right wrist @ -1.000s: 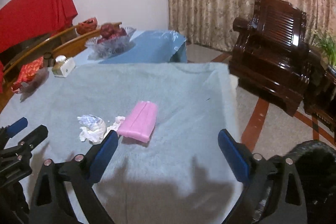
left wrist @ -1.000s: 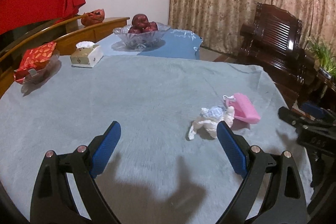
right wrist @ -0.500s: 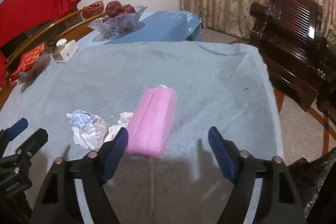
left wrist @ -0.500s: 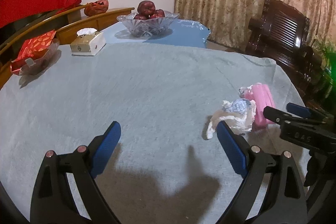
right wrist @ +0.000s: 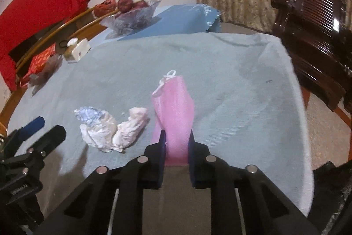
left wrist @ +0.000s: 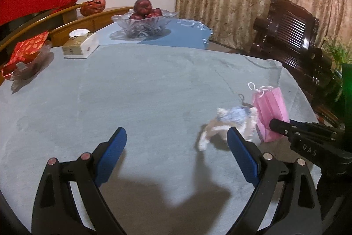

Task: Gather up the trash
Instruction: 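Grasp the pink face mask with the right gripper while the left grasps the crumpled tissue, then lift the pink mask and crumpled tissue and carry both over the black bin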

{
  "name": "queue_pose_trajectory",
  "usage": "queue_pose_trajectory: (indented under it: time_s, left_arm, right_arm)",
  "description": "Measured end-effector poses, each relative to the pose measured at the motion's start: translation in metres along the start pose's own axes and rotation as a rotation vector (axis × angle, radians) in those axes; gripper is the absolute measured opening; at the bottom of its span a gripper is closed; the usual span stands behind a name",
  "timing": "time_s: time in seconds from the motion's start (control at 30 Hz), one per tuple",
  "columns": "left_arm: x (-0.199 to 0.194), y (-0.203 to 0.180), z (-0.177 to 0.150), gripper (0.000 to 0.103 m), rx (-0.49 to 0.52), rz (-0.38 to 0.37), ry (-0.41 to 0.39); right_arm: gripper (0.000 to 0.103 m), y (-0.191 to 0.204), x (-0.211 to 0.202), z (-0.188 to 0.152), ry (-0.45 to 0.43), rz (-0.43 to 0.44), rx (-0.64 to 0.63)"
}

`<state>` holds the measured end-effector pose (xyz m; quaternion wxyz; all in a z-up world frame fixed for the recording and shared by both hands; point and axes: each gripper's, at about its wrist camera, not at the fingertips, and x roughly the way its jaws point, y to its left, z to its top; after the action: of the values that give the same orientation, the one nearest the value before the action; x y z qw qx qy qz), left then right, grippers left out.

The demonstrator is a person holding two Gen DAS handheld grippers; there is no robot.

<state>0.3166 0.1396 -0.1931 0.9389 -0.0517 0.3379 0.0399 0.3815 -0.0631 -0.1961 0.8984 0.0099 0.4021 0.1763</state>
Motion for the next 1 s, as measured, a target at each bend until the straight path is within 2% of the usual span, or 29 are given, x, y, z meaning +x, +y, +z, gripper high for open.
queue_pose_trajectory:
  time_s: [0.23, 0.43, 0.63, 0.7, 0.8, 0.9, 1.0]
  left_arm:
    - [0.016, -0.031, 0.004, 0.09, 0.038, -0.044, 0.016]
    - [0.037, -0.052, 0.005, 0.089, 0.059, -0.073, 0.06]
    - [0.047, -0.062, 0.0, 0.066, 0.073, -0.1, 0.109]
    - [0.048, -0.065, 0.0, 0.045, 0.076, -0.115, 0.121]
    - [0.049, -0.067, -0.001, 0.028, 0.077, -0.143, 0.134]
    - [0.046, -0.068, -0.001, 0.02, 0.081, -0.149, 0.125]
    - [0.038, -0.068, 0.0, 0.016, 0.079, -0.145, 0.113]
  right_arm:
    - [0.018, -0.022, -0.018, 0.003, -0.028, -0.057, 0.035]
    - [0.018, -0.033, -0.023, 0.002, -0.035, -0.071, 0.053]
    - [0.018, -0.038, -0.023, -0.004, -0.029, -0.071, 0.065]
    - [0.018, -0.039, -0.022, -0.006, -0.027, -0.068, 0.069]
    - [0.018, -0.038, -0.023, -0.008, -0.024, -0.065, 0.074]
    - [0.018, -0.036, -0.026, -0.009, -0.029, -0.069, 0.062]
    - [0.018, -0.032, -0.032, -0.009, -0.04, -0.068, 0.048]
